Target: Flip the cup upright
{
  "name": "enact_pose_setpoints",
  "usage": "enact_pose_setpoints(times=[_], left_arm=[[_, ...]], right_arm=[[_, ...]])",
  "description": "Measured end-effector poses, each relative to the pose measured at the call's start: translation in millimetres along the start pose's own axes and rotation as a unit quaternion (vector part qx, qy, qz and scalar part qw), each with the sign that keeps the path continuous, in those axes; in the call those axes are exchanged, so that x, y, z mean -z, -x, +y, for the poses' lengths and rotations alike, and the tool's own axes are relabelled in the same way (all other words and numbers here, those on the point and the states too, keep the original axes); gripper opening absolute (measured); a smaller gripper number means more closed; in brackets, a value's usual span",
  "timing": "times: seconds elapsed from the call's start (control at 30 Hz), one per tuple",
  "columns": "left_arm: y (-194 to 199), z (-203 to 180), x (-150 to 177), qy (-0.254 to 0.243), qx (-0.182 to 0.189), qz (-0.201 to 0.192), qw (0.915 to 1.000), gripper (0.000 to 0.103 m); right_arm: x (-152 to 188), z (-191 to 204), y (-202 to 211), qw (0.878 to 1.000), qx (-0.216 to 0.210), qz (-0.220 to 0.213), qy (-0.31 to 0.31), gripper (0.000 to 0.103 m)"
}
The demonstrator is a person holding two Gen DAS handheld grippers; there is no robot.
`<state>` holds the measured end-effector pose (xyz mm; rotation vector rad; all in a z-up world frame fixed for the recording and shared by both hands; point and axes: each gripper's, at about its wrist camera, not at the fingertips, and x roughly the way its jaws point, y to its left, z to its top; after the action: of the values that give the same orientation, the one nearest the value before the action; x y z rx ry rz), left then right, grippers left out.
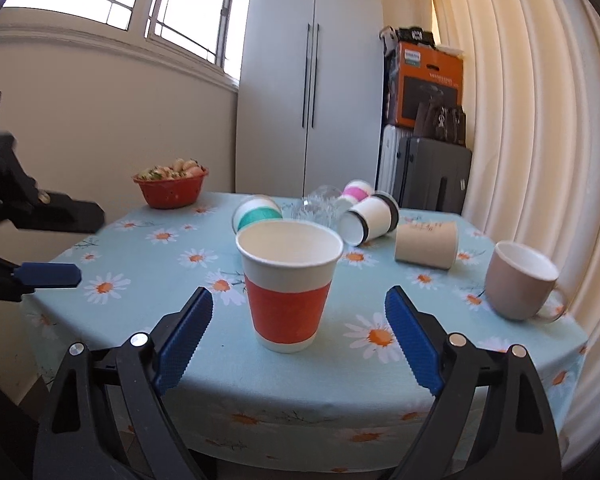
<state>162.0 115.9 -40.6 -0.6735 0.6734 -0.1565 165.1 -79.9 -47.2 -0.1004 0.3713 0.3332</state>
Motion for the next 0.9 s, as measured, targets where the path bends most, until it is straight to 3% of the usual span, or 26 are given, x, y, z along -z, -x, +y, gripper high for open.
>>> enact_pose_setpoints(times=[0.03, 0.2, 0.37, 0.43, 0.6, 0.7, 0.9], left_arm=[[3, -2, 2, -0.005, 0.0, -0.006, 1.0, 0.086], [28, -10, 13, -0.016, 0.006, -0.037, 0.9992, 0.087], [50, -30, 35, -0.063, 0.002, -0.059, 0.9963, 0.087], [56, -37, 44, -0.08, -0.001, -0.064, 0.9947, 0.087], [72, -51, 63, -0.114, -0.019, -0.079, 0.9902, 0.088], [85, -56, 72, -0.123, -0.04, -0.103, 0.9862, 0.096], [106, -63, 93, -0.152, -0.068, -0.119, 0.9788, 0.096]], right_arm=[[-2, -1, 7, 1.0, -0.002, -0.003, -0.001, 0.087], [-7, -10, 36, 1.0, -0.014, -0.01, -0.005, 0.087], [-14, -21, 70, 0.999, -0.023, -0.02, -0.01, 0.087], [-17, -26, 82, 0.999, -0.025, -0.028, -0.009, 0.094], [-23, -38, 117, 0.998, -0.019, -0.053, 0.006, 0.096], [-25, -49, 138, 0.998, -0.017, -0.061, 0.013, 0.098], [-25, -76, 163, 0.999, -0.024, -0.045, -0.01, 0.098]])
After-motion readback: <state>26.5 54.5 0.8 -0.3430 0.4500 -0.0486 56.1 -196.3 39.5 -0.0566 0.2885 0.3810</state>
